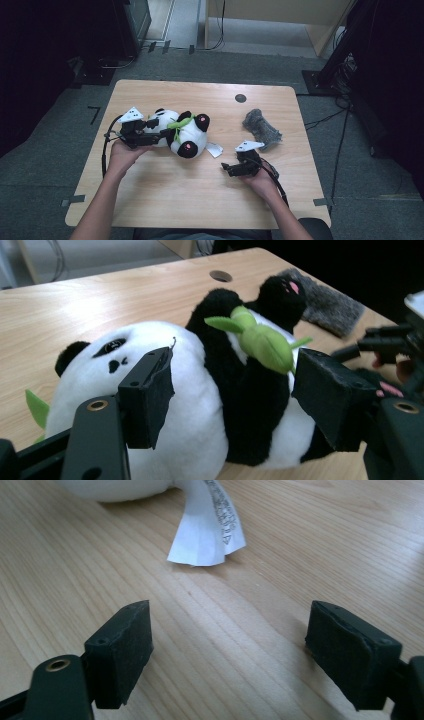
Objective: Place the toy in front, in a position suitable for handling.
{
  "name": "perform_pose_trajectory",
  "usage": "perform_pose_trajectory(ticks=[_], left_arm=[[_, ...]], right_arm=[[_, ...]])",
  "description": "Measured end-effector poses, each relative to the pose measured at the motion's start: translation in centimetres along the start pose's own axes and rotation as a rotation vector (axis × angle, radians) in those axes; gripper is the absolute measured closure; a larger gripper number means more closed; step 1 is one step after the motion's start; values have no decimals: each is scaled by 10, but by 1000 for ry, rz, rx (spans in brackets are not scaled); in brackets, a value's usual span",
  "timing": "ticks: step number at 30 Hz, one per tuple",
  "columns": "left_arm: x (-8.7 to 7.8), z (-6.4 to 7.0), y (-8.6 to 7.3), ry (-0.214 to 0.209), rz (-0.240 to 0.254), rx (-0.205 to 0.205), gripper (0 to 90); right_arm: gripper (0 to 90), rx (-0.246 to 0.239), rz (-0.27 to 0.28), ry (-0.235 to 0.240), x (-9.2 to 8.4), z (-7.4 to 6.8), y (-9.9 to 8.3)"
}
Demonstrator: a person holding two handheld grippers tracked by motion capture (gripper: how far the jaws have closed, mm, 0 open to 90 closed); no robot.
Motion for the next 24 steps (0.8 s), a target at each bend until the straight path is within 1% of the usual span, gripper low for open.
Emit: perform_pose_trajectory(ticks=[1, 2, 3, 5, 6, 8, 11, 13, 14, 16, 17, 19, 20, 21, 22, 23, 24], left_arm=[[0, 0, 0, 0, 0, 0, 316], [-2, -2, -2, 11, -8, 24, 316], [-3, -3, -4, 13, -10, 29, 310], [-4, -7, -7, 16, -14, 21, 299], [-5, -10, -10, 13, -19, 8, 296], [-6, -12, -12, 20, -29, 4, 294], [-7, -15, -16, 34, -27, 19, 279], [-8, -19, -18, 56, -26, 21, 243], [-9, -21, -20, 59, -28, 15, 224], [-11, -27, -23, 43, -24, -11, 221], [-12, -30, -24, 36, -22, -24, 215], [-12, -37, -27, 43, -17, -31, 203], [-12, -41, -29, 39, -16, -39, 194], [-10, -46, -32, 29, -22, -61, 187], [-10, -46, -32, 29, -22, -61, 178], [-8, -48, -34, 25, -37, -70, 178], [-7, -50, -36, 29, -47, -59, 177]], right_arm=[[194, 0, 0, 0, 0, 0, 0], [195, 5, 1, 0, -1, 1, 1], [197, 5, 1, -11, -3, 3, 2], [206, 2, 12, -14, -8, 4, 6], [208, 13, 26, -16, -12, 5, 8], [211, 12, 30, -17, -13, 6, 9], [214, 28, 50, -9, -18, 9, 11], [213, 29, 54, -4, -21, 11, 13], [204, 33, 51, -6, -22, 12, 15], [205, 28, 60, -8, -24, 13, 17], [205, 34, 67, -5, -26, 14, 19], [205, 39, 72, -4, -27, 16, 20], [206, 41, 69, -9, -28, 17, 20], [206, 40, 71, -10, -28, 18, 20], [206, 40, 71, -10, -28, 18, 20], [206, 38, 72, -12, -29, 19, 20], [208, 38, 76, -12, -30, 19, 21]])
Point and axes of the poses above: each handheld gripper's, and its own axes: x roughly forward along the jaws, y roughly out of its top, z roughly to its right, the point moved 5 cm from there along x, roughly forward along the jaws, and after that the axes turned 11 degrees about y, right-handed, at the moved point
